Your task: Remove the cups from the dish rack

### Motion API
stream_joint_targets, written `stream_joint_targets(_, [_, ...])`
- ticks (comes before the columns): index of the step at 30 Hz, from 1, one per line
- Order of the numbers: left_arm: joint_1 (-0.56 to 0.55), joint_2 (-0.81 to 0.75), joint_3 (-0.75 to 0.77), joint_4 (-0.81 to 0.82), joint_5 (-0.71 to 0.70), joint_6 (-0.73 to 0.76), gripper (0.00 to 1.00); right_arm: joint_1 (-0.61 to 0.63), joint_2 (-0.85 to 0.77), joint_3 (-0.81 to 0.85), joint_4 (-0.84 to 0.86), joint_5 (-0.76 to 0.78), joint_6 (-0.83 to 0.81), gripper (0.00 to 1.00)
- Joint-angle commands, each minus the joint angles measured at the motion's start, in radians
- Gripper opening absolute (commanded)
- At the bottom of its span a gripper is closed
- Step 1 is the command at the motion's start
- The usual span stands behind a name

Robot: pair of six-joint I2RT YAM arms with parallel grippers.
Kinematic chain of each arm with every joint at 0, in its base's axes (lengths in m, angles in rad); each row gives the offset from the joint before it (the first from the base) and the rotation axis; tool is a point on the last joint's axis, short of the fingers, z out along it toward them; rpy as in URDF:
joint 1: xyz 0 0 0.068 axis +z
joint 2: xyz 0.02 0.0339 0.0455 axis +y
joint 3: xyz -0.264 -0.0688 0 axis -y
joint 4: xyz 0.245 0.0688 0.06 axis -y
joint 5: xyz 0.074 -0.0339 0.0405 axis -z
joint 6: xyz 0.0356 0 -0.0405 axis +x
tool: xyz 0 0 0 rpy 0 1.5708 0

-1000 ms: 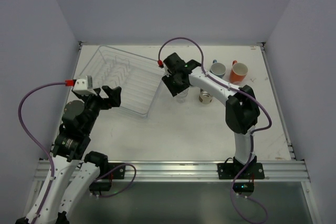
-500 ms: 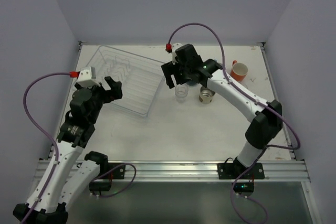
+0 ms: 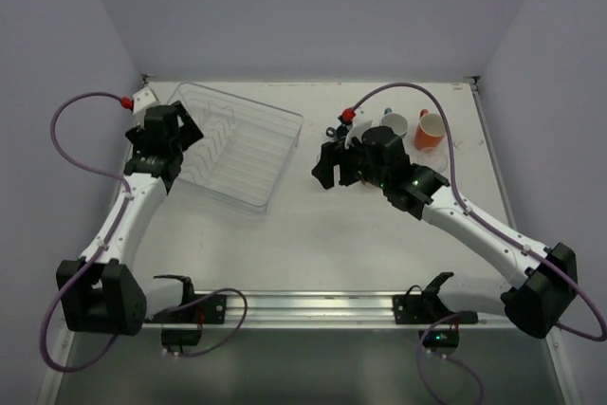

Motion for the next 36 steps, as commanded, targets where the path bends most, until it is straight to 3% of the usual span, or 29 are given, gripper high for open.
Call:
stream_joint_targets(1, [0.072, 0.104, 0.11, 0.003, -0.091, 0.006, 0.96, 0.003, -0.081, -0.08, 0.143, 0.022, 0.035, 0.77])
stream_joint_targets(16, [0.214, 0.407, 0.256, -0.051, -0.07, 0.072, 0.8, 0.003, -0.16, -0.174, 0.198, 0.003, 0.047, 0.76])
stream_joint_targets(29, [0.222, 0.453, 0.236, -0.073, -0.172, 0.089, 0.78, 0.001, -0.157, -0.175, 0.198, -0.016, 0.052, 0.75])
stream_joint_targets(36, [0.224, 0.527, 0.26, -0.096, -0.142, 0.087, 0.77, 0.003, -0.167, -0.18, 0.2, -0.021, 0.05, 0.75])
